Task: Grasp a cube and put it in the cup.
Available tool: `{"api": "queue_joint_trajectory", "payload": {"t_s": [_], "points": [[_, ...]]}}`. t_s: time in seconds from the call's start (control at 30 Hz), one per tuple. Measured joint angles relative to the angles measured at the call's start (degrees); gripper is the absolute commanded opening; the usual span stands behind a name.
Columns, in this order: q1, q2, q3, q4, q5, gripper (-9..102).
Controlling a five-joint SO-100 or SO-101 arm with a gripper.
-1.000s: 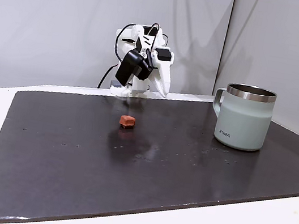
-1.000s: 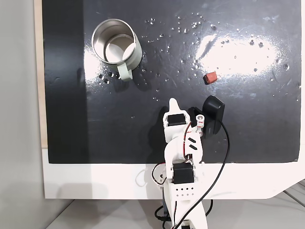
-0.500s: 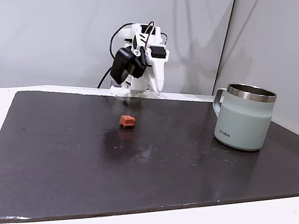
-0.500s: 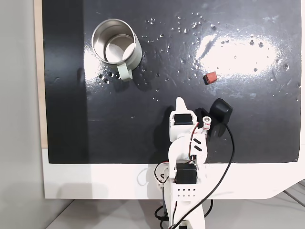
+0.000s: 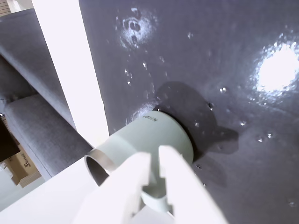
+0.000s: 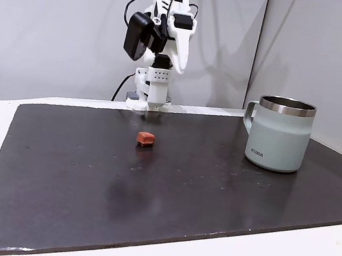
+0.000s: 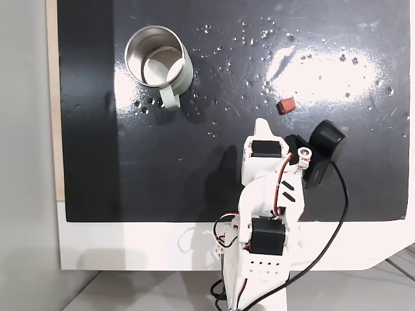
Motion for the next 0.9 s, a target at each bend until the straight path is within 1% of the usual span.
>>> {"api": "queue_joint_trajectory", "payload": {"t_s": [0.23,0.43,0.73,0.9], "points": [[5.54,-15.38,-14.77,3.87,-5.27,0],[8.88,-28.74,-24.26,5.80,-9.58,0],[10.37,-47.81,-37.35,12.39,-16.35,0],[10.37,-56.69,-44.74,17.75,-20.83,0]]}}
